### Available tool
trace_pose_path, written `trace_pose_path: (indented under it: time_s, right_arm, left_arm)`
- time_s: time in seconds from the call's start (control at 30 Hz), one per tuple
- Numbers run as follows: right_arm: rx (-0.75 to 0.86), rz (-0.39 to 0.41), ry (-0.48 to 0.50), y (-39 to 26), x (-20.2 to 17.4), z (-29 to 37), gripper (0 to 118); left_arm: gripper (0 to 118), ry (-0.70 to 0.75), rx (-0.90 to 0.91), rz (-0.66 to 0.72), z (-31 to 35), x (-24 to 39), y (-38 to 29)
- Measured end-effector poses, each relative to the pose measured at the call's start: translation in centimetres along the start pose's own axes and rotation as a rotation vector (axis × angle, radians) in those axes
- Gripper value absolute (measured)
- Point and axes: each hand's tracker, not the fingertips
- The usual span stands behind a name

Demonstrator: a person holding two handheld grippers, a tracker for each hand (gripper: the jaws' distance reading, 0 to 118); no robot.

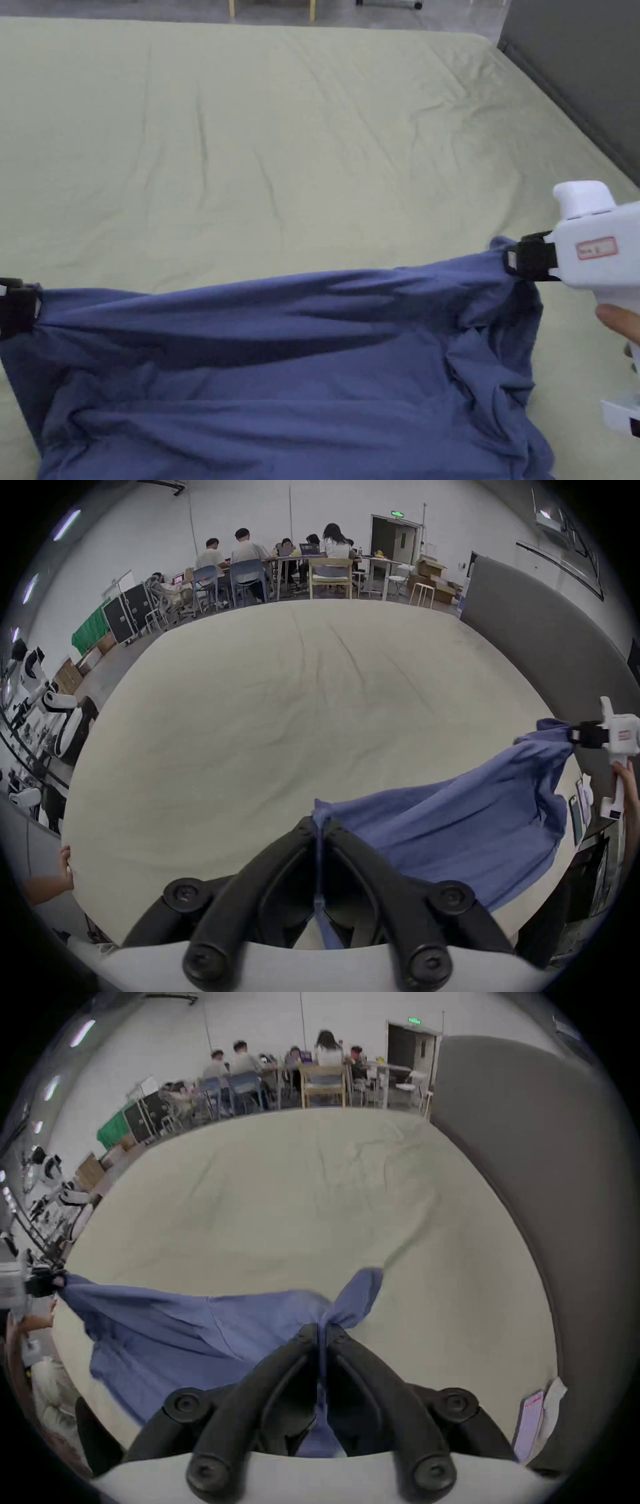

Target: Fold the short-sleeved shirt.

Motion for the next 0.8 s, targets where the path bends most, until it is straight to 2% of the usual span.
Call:
trace_pose_path:
  time_s: [0.17, 0.33, 0.4, 0.63, 0.67, 0.7, 0.73, 0.77, 0.8]
  right_arm:
    - [-0.001, -0.038, 0.03, -7.9, -0.6, 5.8, 4]
    - [-0.126, -0.142, 0.051, -14.7, 0.0, 5.1, 4]
    - [-0.197, -0.148, 0.045, -16.4, 0.2, 3.8, 4]
    - [-0.246, -0.148, 0.034, -18.0, -0.8, 1.3, 4]
    - [-0.25, -0.142, 0.032, -17.9, -1.1, 1.2, 5]
    - [-0.258, -0.137, 0.016, -17.4, -1.2, 1.6, 21]
    - [-0.261, -0.113, 0.0, -17.2, -1.6, 1.9, 45]
    - [-0.247, -0.069, -0.03, -16.8, -2.2, 2.4, 79]
    - [-0.239, -0.027, -0.049, -16.5, -3.0, 3.0, 103]
  left_arm:
    - [0, 0.04, -0.081, -0.032, 0.5, -0.5, -4.6]
    - [0, 0.032, -0.199, 0.007, 0.5, 0.8, -10.7]
    - [0, 0.041, -0.261, -0.002, -0.2, 1.3, -12.4]
    - [0, 0.052, -0.315, -0.017, -2.1, 1.7, -15.2]
    - [3, 0.052, -0.314, -0.011, -2.2, 1.7, -15.4]
    - [9, 0.049, -0.314, -0.001, -2.3, 1.6, -15.4]
    - [20, 0.047, -0.313, 0.02, -2.0, 1.5, -15.4]
    - [33, 0.058, -0.321, 0.027, -1.2, 1.7, -15.3]
    - [47, 0.074, -0.309, 0.023, -0.5, 1.8, -15.3]
